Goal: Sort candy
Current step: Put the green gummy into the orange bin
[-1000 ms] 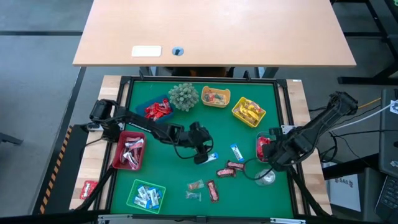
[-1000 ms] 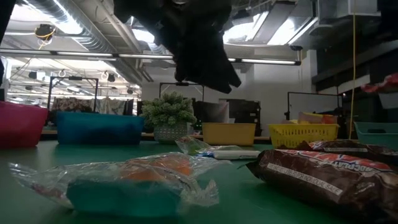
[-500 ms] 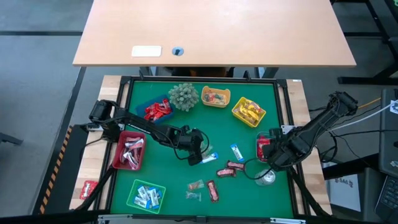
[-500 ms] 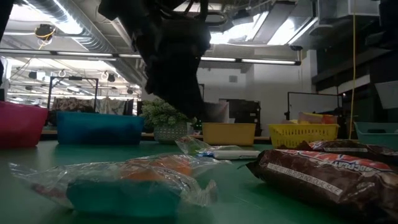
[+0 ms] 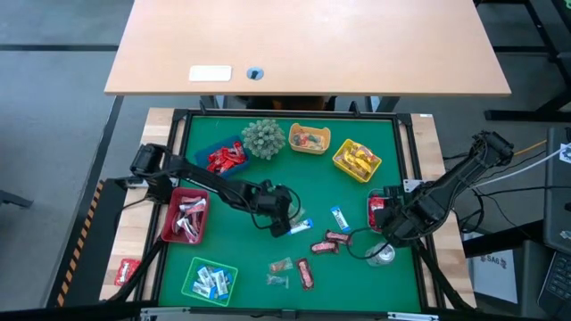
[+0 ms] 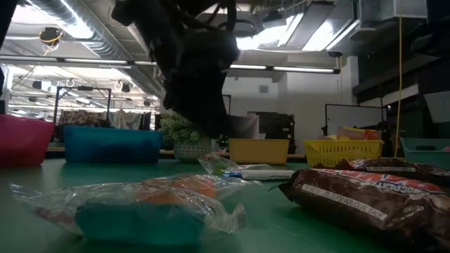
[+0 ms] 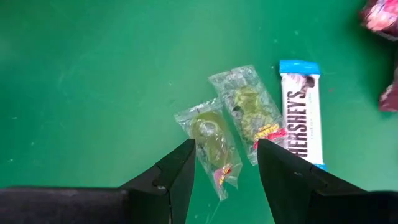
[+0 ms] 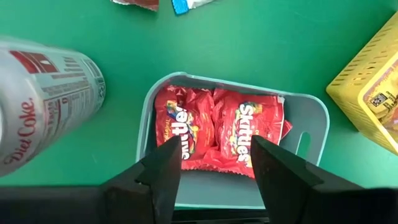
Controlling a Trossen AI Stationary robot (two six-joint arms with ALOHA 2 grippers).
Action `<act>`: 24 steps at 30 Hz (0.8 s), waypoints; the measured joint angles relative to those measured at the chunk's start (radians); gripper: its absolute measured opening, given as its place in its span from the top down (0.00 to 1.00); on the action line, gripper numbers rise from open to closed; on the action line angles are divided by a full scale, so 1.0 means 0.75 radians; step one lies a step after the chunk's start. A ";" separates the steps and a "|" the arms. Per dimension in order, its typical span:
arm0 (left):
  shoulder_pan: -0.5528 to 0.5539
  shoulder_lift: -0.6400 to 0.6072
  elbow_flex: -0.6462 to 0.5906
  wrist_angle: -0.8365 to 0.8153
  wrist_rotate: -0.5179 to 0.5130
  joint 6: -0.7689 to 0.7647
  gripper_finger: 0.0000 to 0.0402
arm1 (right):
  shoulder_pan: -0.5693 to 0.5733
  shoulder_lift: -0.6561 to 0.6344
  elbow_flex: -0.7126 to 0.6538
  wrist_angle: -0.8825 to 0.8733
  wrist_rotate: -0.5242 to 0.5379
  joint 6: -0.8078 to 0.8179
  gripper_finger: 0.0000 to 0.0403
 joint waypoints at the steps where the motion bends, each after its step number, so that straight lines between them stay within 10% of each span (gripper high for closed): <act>1: 0.000 0.012 0.000 0.005 0.000 0.000 0.60 | 0.000 0.000 0.000 0.001 0.000 0.000 0.53; 24: 0.002 0.146 0.000 0.000 0.006 0.004 0.70 | 0.000 0.000 0.000 0.030 -0.001 -0.010 0.53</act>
